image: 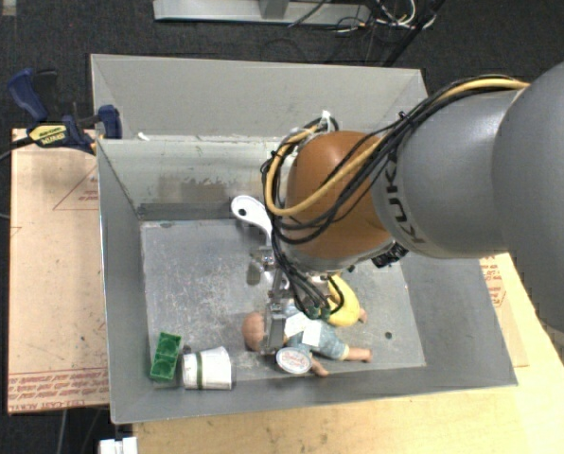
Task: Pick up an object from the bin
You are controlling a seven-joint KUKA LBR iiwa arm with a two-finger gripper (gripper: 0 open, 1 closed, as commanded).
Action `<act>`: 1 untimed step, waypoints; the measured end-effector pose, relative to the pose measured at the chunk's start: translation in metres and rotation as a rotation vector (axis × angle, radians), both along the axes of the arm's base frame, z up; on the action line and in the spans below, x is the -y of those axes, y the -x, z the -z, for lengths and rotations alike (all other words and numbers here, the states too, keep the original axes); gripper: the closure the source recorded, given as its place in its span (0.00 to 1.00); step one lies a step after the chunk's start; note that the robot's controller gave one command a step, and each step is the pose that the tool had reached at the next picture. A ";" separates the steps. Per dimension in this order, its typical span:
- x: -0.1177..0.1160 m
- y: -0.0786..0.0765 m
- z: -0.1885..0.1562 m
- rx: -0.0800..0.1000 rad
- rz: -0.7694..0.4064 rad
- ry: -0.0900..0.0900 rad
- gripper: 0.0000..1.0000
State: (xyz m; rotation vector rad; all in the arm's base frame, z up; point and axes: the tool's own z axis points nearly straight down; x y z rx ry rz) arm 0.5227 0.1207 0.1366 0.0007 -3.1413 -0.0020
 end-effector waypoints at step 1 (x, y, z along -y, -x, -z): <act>0.019 0.011 0.063 -0.030 -0.330 -0.009 1.00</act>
Offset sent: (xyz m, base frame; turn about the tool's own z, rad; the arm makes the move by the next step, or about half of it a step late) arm 0.0000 0.0000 0.0000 0.0000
